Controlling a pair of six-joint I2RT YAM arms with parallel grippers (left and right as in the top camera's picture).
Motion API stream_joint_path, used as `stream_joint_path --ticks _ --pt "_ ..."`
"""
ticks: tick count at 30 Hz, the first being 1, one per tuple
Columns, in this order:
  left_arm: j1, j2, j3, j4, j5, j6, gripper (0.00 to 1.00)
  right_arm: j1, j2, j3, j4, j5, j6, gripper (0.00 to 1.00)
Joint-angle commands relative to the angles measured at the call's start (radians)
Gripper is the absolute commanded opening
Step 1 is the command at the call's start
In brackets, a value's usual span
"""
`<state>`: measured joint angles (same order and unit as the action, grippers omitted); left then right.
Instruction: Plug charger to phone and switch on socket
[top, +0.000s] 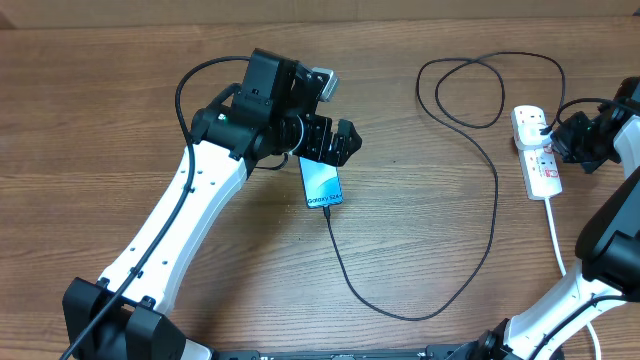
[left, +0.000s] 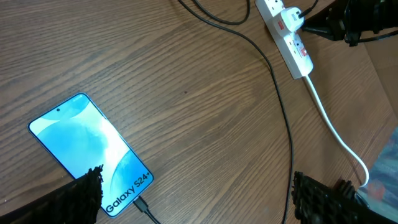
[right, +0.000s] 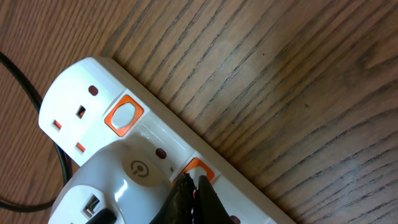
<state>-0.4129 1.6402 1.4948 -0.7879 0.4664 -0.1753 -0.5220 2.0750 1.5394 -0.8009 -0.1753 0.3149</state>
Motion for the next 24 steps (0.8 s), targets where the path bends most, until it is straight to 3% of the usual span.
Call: stream_joint_path --ticks 1,24 --pt "-0.006 -0.011 0.014 0.003 -0.006 0.026 1.00 0.001 0.014 0.024 0.011 0.006 0.007 0.04" --pt "-0.006 -0.011 0.014 0.003 -0.006 0.026 1.00 0.016 0.015 -0.048 0.083 -0.031 0.007 0.04"
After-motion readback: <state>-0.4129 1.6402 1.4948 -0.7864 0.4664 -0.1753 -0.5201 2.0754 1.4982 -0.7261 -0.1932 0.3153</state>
